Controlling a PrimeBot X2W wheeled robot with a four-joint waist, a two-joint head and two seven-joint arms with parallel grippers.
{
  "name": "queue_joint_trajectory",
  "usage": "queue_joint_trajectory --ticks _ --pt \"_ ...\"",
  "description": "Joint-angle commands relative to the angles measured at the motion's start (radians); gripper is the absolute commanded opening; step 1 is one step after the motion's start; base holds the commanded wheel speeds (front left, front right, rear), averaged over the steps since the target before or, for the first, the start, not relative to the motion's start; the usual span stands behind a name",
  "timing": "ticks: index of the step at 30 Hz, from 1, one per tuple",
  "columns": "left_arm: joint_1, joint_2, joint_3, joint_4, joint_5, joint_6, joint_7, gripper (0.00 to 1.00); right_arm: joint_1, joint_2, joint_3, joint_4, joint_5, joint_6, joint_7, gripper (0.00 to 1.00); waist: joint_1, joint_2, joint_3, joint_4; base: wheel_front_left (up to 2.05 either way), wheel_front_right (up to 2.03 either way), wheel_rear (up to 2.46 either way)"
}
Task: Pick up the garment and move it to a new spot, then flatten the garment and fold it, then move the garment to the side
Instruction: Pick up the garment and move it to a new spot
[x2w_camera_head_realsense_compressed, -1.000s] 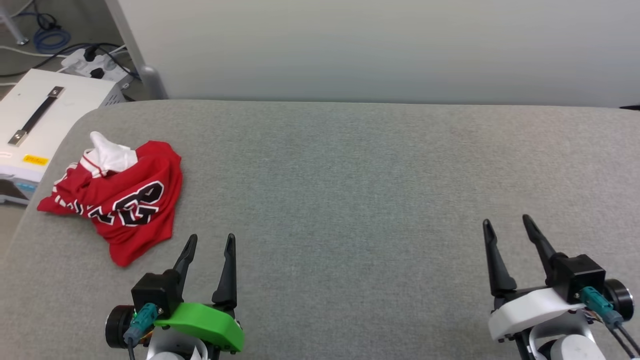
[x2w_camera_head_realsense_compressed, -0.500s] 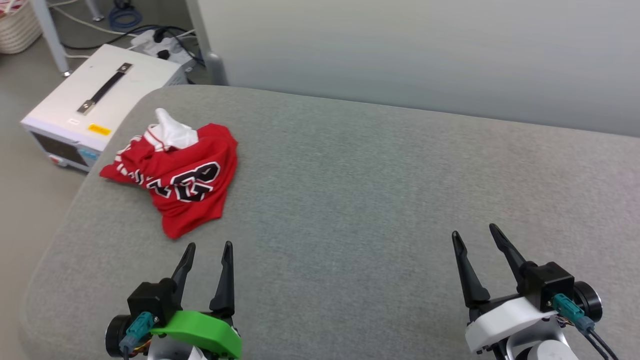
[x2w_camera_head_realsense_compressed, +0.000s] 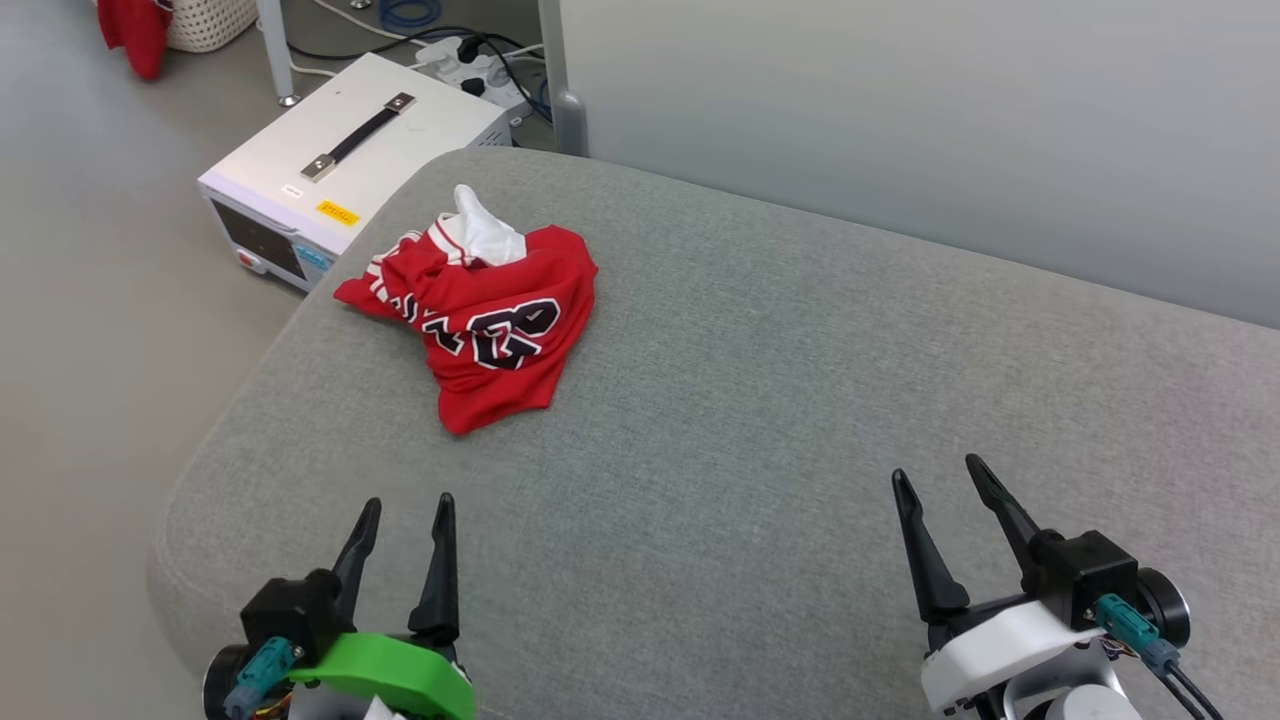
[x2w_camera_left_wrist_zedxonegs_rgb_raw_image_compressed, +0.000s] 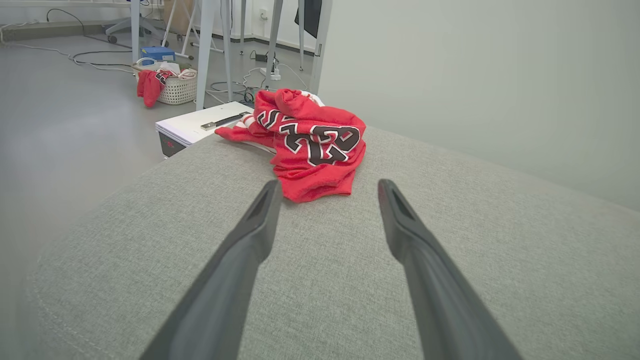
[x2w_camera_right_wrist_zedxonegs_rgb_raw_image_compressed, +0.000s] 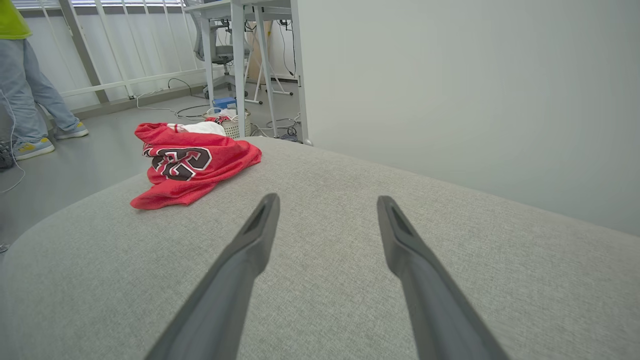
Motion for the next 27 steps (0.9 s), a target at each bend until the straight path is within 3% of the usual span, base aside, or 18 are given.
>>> queue_joint_trajectory --ticks 1,13,20,23,27 --pt "0.012 -0.005 0.007 -0.004 -0.015 -0.002 -0.006 1.0 -0.014 -0.003 -0.002 0.001 0.005 -0.001 -0.009 1.0 0.0 0.0 0.001 0.008 0.0 0.0 0.0" --pt "0.007 -0.005 0.025 0.004 -0.046 0.005 -0.006 1.0 -0.023 -0.003 -0.019 -0.017 0.012 -0.001 -0.009 1.0 0.0 0.0 0.022 -0.007 0.0 0.0 0.0" --pt "-0.081 0.001 0.031 0.048 -0.059 0.001 -0.006 1.0 -0.064 -0.003 -0.014 -0.052 -0.032 -0.001 -0.009 1.0 0.0 0.0 0.126 -0.064 0.0 0.0 0.0" --pt "-0.173 0.037 0.019 0.111 -0.085 -0.002 -0.001 1.0 -0.096 -0.003 -0.01 -0.068 -0.059 -0.001 -0.009 1.0 0.0 0.0 0.195 -0.095 0.0 0.0 0.0" --pt "-0.357 0.147 -0.024 0.181 -0.14 -0.002 0.077 1.0 -0.14 -0.003 0.0 -0.086 -0.098 -0.001 -0.009 1.0 0.0 0.0 0.286 -0.14 0.0 0.0 0.0"
